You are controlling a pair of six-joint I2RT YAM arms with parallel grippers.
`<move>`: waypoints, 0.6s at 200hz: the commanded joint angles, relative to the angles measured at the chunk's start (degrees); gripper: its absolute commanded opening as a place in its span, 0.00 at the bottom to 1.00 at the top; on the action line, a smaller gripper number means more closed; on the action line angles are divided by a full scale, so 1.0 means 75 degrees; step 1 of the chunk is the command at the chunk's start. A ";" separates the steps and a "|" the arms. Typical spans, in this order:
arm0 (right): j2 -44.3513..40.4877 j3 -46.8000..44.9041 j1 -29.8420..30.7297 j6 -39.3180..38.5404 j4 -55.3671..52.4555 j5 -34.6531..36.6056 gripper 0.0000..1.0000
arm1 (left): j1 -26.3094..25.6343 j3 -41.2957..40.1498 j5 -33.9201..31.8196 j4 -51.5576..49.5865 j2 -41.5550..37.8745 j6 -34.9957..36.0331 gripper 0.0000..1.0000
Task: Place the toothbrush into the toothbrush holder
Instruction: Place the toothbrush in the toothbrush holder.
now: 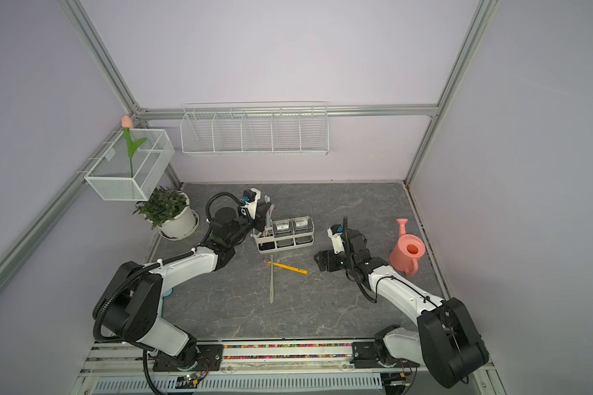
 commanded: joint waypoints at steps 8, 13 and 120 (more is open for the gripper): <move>0.0096 0.0188 -0.0043 -0.0066 -0.0020 0.0035 0.86 | -0.0046 -0.0103 -0.0076 0.0335 0.0198 0.0194 0.00; 0.0096 0.0188 -0.0045 -0.0054 -0.0019 0.0044 0.86 | -0.0044 -0.0115 -0.0078 0.0356 0.0222 0.0172 0.00; 0.0198 0.0298 -0.0042 -0.0038 -0.0083 0.0076 0.86 | -0.0035 -0.0355 -0.0191 0.0759 0.0604 0.0079 0.00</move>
